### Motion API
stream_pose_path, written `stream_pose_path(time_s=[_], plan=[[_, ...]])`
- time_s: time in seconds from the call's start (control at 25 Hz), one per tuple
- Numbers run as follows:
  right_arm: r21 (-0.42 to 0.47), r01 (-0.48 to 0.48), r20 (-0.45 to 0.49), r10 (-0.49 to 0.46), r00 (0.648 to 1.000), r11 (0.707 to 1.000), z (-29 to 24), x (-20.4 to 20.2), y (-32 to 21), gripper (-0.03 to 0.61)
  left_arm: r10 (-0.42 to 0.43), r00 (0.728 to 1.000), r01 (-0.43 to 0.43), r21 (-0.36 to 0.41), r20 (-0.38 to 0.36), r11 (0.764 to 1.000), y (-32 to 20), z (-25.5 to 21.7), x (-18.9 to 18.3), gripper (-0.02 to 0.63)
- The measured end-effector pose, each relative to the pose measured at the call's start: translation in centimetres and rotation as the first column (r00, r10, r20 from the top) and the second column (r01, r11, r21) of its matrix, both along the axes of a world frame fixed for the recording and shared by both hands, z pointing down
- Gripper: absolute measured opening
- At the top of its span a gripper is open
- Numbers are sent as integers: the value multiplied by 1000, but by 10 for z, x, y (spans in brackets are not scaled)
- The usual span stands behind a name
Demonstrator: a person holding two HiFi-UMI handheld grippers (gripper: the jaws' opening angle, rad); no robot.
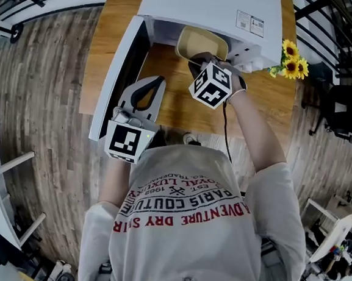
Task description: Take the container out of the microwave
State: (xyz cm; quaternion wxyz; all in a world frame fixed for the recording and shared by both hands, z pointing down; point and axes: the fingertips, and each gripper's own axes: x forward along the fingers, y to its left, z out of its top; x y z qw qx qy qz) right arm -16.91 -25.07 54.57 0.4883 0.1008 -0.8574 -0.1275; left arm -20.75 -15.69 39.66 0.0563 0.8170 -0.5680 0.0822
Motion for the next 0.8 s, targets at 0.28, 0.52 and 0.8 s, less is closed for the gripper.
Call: stream_pose_path(time_s=[0.28,0.52,0.8], plan=[[-18,-120,173,121,977,993,-45,25,34,34,40,999,-41,40,21,998,5,-14,11,14],[-7,-282,355,266,896,959,-96,55,37,32,99,994,-102,90,41,991,-5,-34,19,14],[6,-454,560,373,739,891,-158,88,33,32,186,980,-193,121,66,974,-18,-48,33,14]])
